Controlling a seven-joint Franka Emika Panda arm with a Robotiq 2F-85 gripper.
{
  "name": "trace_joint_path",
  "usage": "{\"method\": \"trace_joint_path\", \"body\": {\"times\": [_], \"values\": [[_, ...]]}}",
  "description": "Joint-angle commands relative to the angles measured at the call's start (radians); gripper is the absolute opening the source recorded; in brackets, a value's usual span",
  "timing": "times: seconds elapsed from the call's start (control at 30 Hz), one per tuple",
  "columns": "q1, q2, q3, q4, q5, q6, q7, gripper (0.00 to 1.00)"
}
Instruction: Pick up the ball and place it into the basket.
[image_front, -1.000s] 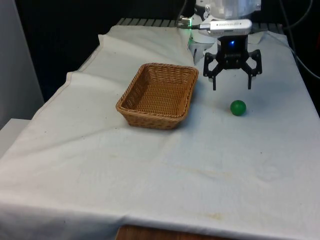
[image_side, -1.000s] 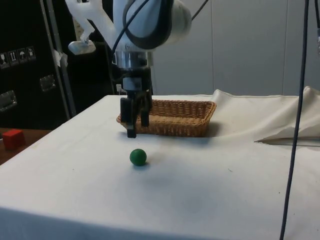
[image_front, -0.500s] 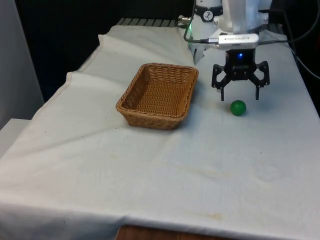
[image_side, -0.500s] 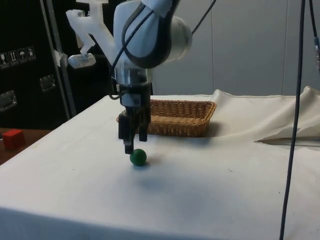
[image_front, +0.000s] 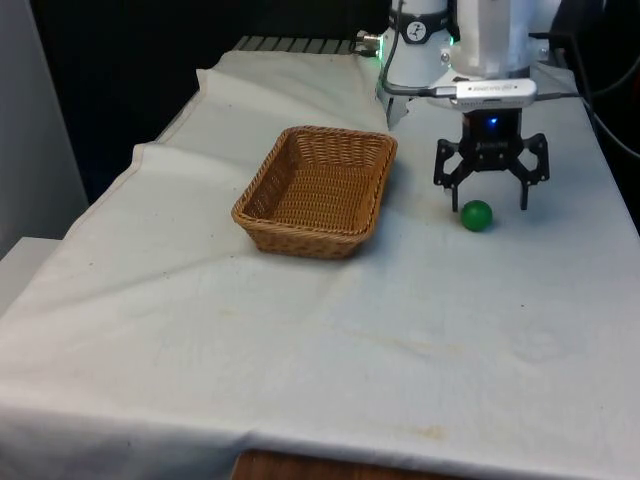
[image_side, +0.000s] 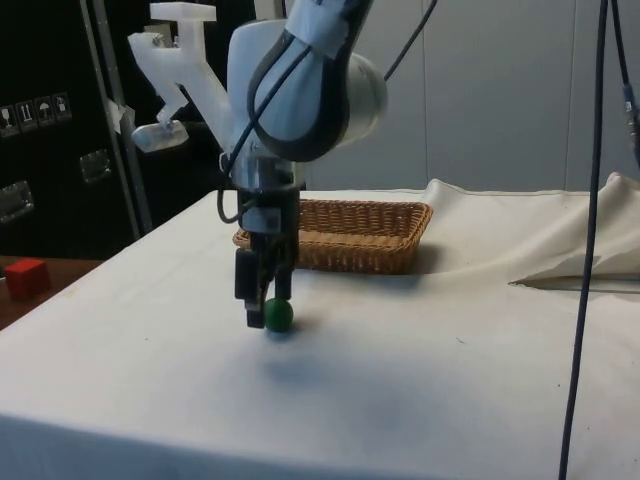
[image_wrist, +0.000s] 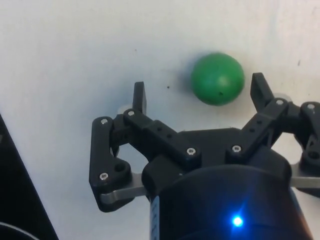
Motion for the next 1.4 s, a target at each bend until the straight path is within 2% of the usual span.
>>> {"method": "trace_joint_path", "body": {"times": [0.0, 0.17, 0.23, 0.27, 0.47, 0.57, 0.6, 0.63, 0.87, 0.93, 0.97, 1.0, 1.03, 1.13, 1.17, 1.2, 1.37], "values": [[0.004, 0.009, 0.002, 0.004, 0.003, 0.016, 0.006, 1.00], [0.007, 0.023, 0.010, 0.007, 0.003, 0.032, 0.009, 1.00], [0.004, 0.024, 0.012, 0.008, 0.000, 0.024, 0.005, 1.00], [0.009, 0.032, 0.011, 0.011, 0.000, 0.036, 0.012, 1.00], [0.016, 0.047, 0.001, 0.017, -0.012, 0.038, 0.021, 1.00], [0.015, 0.048, 0.001, 0.018, -0.013, 0.037, 0.020, 1.00], [0.005, 0.042, 0.013, 0.017, -0.001, 0.032, 0.007, 1.00], [0.014, 0.048, 0.002, 0.019, -0.012, 0.036, 0.019, 1.00], [0.006, 0.048, 0.010, 0.024, -0.005, 0.032, 0.010, 0.98], [0.004, 0.043, 0.013, 0.020, -0.002, 0.032, 0.006, 0.81], [0.005, 0.049, 0.011, 0.025, -0.004, 0.032, 0.008, 0.81], [0.005, 0.049, 0.011, 0.026, -0.003, 0.032, 0.008, 0.71], [0.004, 0.050, 0.012, 0.027, -0.003, 0.031, 0.007, 0.51], [0.003, 0.050, 0.013, 0.027, -0.002, 0.031, 0.006, 0.24], [0.003, 0.050, 0.013, 0.027, -0.002, 0.031, 0.006, 0.09], [0.003, 0.050, 0.013, 0.028, -0.002, 0.031, 0.006, 0.01], [0.002, 0.050, 0.013, 0.028, -0.002, 0.031, 0.006, 0.01]]}}
